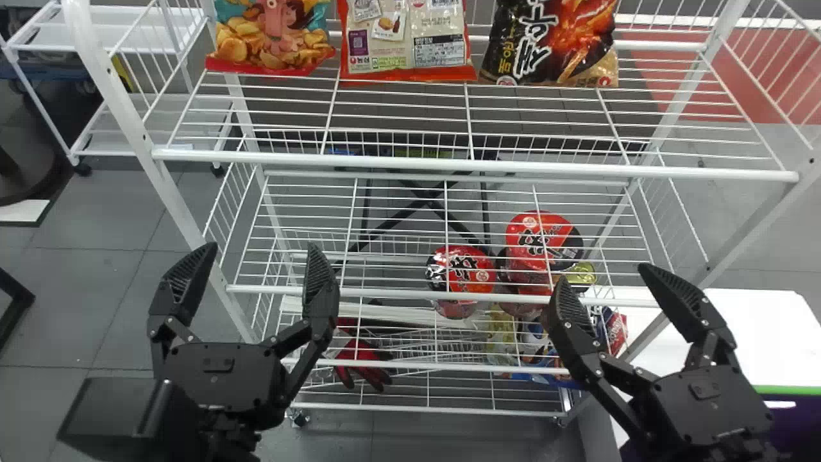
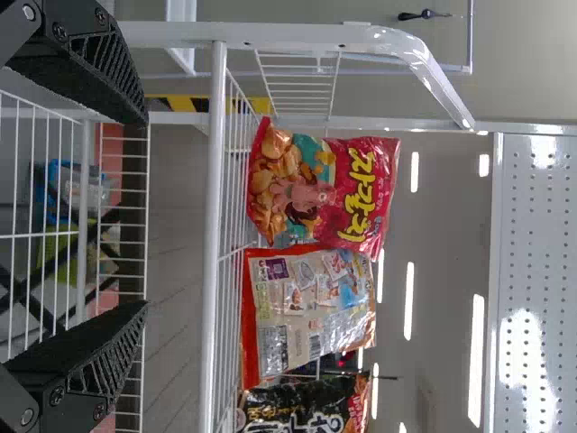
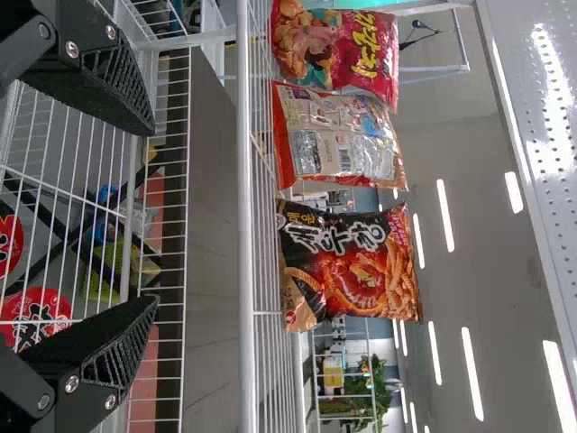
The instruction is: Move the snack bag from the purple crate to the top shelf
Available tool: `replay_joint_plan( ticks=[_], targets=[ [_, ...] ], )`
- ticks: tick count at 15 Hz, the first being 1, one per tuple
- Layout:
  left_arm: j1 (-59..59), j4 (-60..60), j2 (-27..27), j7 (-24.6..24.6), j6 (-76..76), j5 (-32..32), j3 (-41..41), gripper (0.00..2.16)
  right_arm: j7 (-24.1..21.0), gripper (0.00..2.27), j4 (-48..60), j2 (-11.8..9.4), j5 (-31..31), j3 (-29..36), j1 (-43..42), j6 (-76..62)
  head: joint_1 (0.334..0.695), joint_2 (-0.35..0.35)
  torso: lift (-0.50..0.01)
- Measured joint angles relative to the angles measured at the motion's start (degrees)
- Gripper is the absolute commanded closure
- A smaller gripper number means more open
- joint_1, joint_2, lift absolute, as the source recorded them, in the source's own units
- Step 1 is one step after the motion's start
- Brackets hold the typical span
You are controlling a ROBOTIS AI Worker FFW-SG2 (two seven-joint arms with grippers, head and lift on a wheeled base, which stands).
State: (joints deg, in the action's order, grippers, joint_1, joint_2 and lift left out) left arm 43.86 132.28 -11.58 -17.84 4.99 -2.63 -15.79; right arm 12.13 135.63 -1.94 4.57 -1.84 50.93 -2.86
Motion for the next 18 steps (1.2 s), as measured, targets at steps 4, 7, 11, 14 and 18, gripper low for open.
replay_joint_plan(
  ticks=[4,7,11,14,18],
  targets=[
    [-0.17,-0.18,0.07,0.08,0.06,0.08,-0.03,0.11,0.00,0.18,-0.12,0.01,0.00,0.00,-0.11,0.08,0.695,-0.019,-0.258],
    [-0.25,-0.24,0.07,0.06,-0.02,0.16,0.05,0.11,0.09,0.18,-0.37,0.01,0.00,0.00,-0.30,0.31,0.695,-0.017,-0.270],
    [-0.25,-0.17,0.07,0.00,0.00,0.17,0.08,0.11,0.17,0.18,-0.76,-0.05,0.00,0.00,-0.56,0.36,0.695,-0.015,-0.285],
    [-0.23,-0.14,0.07,0.00,0.09,0.17,0.07,0.11,0.18,0.18,-0.80,-0.16,0.07,0.06,-0.65,0.36,0.695,-0.016,-0.297],
    [-0.21,0.07,0.07,0.00,0.15,0.17,0.06,0.11,0.18,0.18,-0.80,-0.30,0.01,0.08,-0.61,0.32,0.695,-0.016,-0.314]
  ],
)
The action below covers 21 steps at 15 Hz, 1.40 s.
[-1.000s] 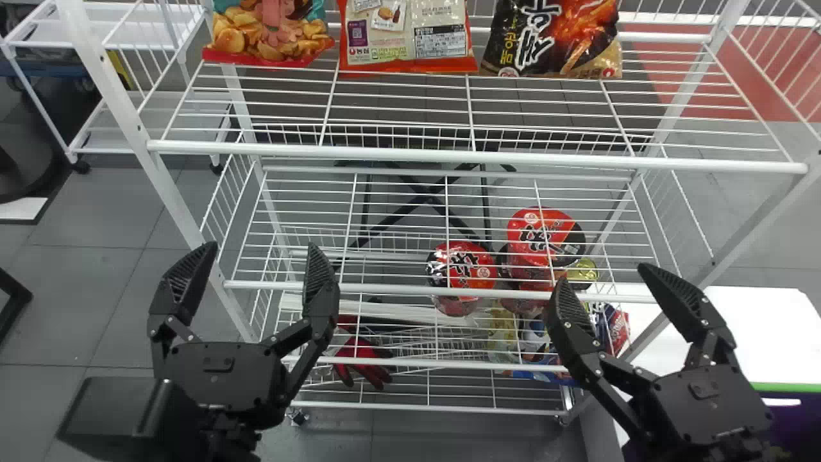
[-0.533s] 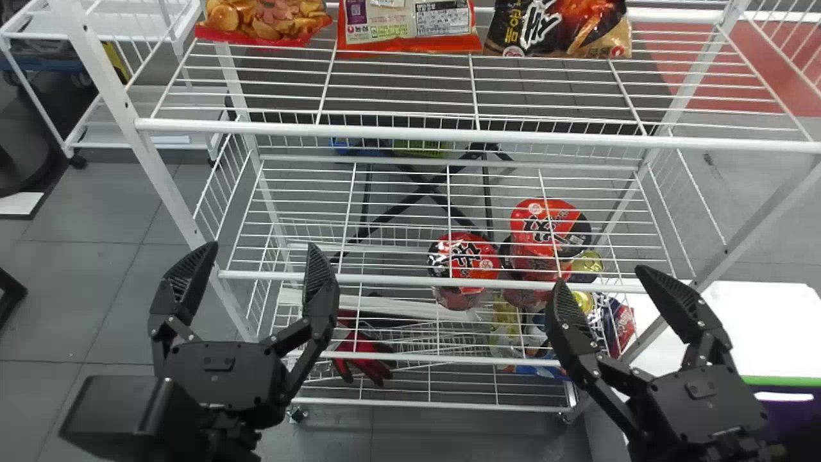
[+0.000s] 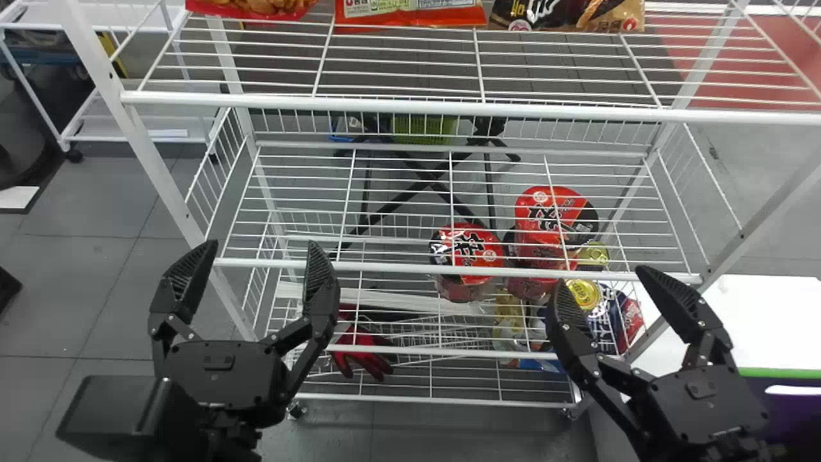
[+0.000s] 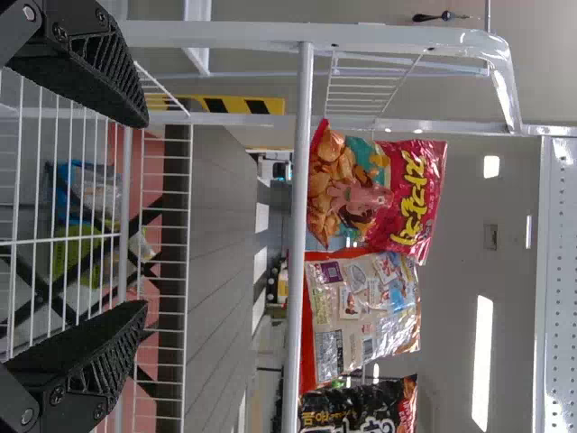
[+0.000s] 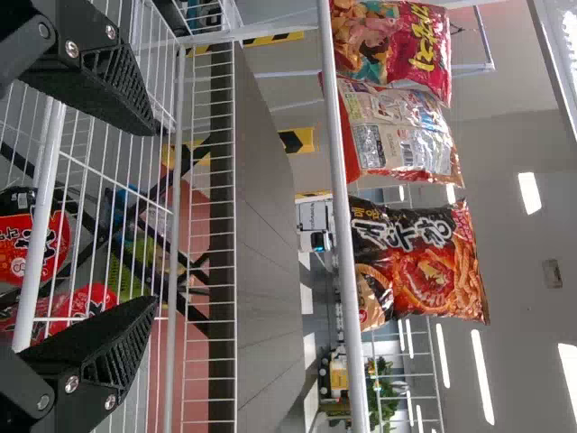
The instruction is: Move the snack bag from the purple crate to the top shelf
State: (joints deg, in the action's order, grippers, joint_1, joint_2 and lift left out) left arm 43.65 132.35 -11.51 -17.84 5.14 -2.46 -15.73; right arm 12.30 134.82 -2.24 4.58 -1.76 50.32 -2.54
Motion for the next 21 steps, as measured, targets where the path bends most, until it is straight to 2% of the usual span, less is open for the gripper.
replay_joint_plan(
  ticks=[21],
  targets=[
    [0.65,0.56,-0.05,-0.09,0.70,-0.18,-0.12,0.11,0.68,0.17,0.49,-0.13,0.00,0.26,0.48,0.81,0.695,-0.016,-0.398]
  ],
)
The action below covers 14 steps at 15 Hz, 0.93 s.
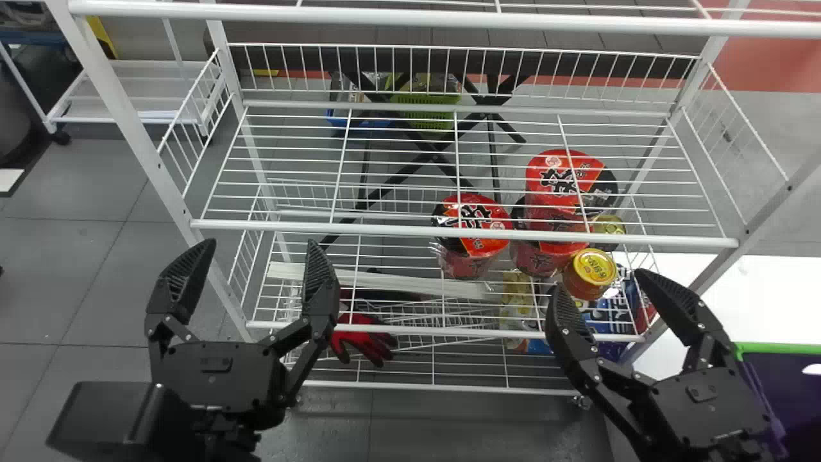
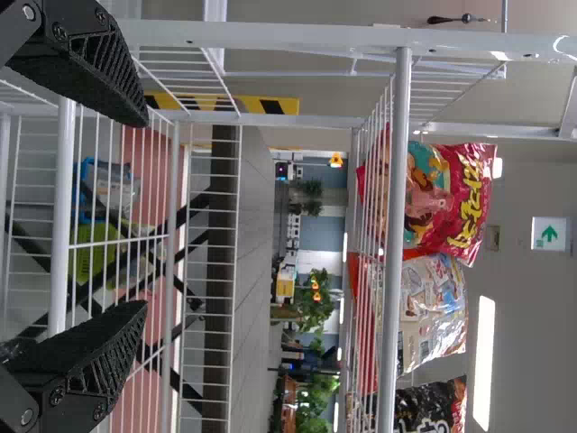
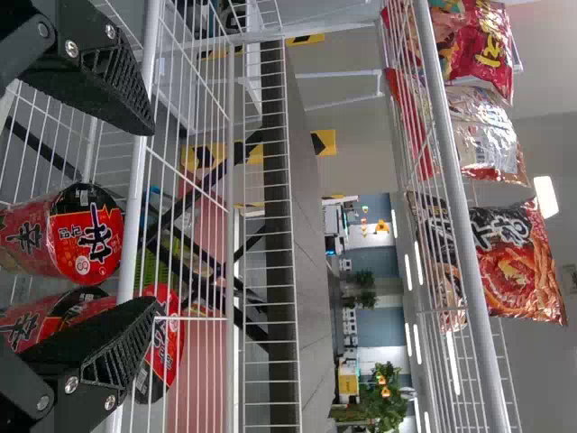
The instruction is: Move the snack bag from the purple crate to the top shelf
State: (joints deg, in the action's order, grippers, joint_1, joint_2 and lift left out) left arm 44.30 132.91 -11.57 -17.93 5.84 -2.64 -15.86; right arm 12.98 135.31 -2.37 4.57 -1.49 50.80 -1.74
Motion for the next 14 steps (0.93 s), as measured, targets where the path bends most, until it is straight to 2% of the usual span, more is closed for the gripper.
replay_joint_plan(
  ticks=[14],
  targets=[
    [0.40,0.06,-0.03,-0.52,0.60,-0.50,-0.22,0.11,0.02,0.17,-0.04,-0.22,0.05,0.09,0.10,0.55,0.695,-0.016,-0.455]
  ],
)
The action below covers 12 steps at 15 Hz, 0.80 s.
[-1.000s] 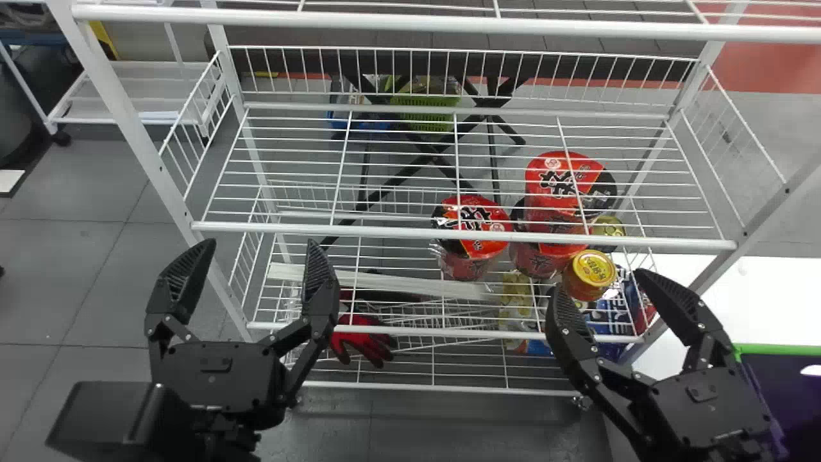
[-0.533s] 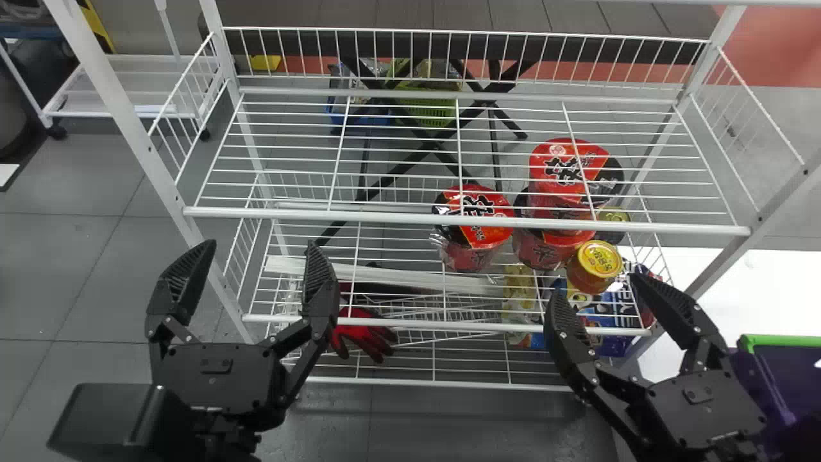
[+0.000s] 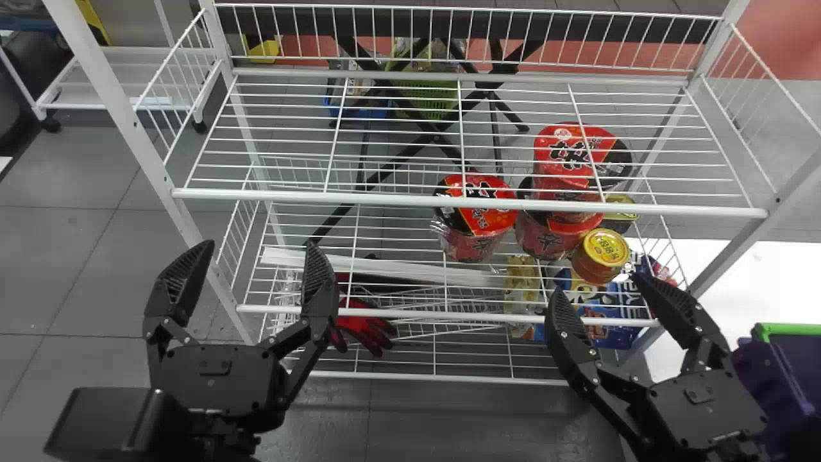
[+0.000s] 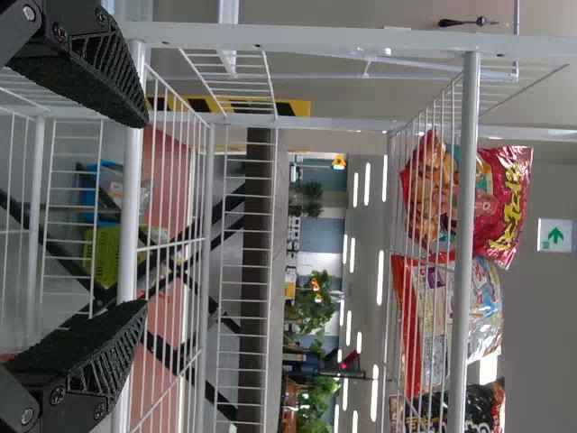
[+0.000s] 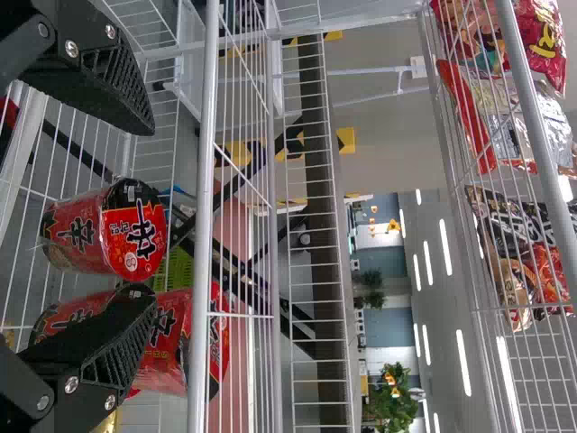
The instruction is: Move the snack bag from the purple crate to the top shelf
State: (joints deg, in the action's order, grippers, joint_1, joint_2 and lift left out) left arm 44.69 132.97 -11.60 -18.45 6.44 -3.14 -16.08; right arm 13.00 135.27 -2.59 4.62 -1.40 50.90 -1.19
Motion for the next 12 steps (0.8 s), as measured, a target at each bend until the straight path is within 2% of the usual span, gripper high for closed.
replay_joint_plan(
  ticks=[4,8,9,12],
  targets=[
    [0.13,0.09,-0.08,-0.19,0.10,-0.11,-0.01,0.11,1.22,0.17,0.68,-0.07,-0.09,0.14,0.20,0.16,0.695,-0.011,-0.454],
    [0.13,-0.13,-0.10,-0.23,0.10,-0.17,-0.09,0.11,0.78,0.18,4.81,-0.14,-2.17,0.55,0.53,8.23,0.695,-0.012,-0.454],
    [0.13,-0.27,-0.09,-0.26,0.10,-0.19,-0.12,0.11,0.21,0.18,6.56,-0.05,-2.33,1.38,0.71,11.33,0.695,-0.023,-0.454],
    [0.13,-1.42,-0.16,-0.44,0.68,-0.36,-0.39,0.11,-2.30,0.18,16.81,1.42,-2.08,6.33,0.54,36.68,0.695,-0.095,-0.454]
  ],
)
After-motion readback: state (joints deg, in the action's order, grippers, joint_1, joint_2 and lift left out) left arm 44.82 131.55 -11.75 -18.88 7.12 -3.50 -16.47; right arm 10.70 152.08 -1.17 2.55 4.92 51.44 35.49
